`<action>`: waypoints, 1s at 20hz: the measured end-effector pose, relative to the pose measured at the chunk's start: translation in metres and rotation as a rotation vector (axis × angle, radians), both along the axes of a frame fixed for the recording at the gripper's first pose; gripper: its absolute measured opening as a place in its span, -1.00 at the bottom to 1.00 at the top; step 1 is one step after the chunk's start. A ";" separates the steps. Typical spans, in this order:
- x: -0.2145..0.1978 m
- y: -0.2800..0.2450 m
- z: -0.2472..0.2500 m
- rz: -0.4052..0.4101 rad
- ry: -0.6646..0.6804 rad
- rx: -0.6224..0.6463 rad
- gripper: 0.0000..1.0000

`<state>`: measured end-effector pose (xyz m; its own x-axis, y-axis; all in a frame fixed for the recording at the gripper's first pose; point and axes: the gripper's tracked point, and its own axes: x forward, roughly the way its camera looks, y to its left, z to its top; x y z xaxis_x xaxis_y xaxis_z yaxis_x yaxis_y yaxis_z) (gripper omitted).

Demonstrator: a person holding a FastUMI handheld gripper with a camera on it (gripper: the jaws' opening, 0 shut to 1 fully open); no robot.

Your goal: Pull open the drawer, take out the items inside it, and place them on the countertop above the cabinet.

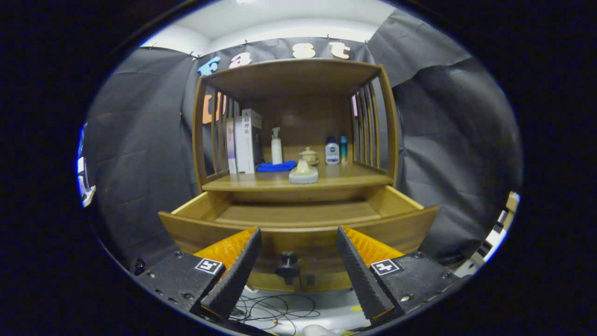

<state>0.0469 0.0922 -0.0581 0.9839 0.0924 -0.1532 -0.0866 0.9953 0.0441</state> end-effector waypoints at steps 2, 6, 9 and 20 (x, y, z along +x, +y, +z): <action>0.003 0.004 -0.014 0.004 0.005 -0.012 1.00; 0.014 0.009 -0.032 -0.010 0.002 -0.048 1.00; 0.030 0.014 -0.046 -0.015 0.015 -0.050 1.00; 0.050 0.018 -0.062 -0.048 0.020 -0.058 1.00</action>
<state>0.0969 0.1101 -0.1201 0.9836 0.0360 -0.1765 -0.0388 0.9992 -0.0125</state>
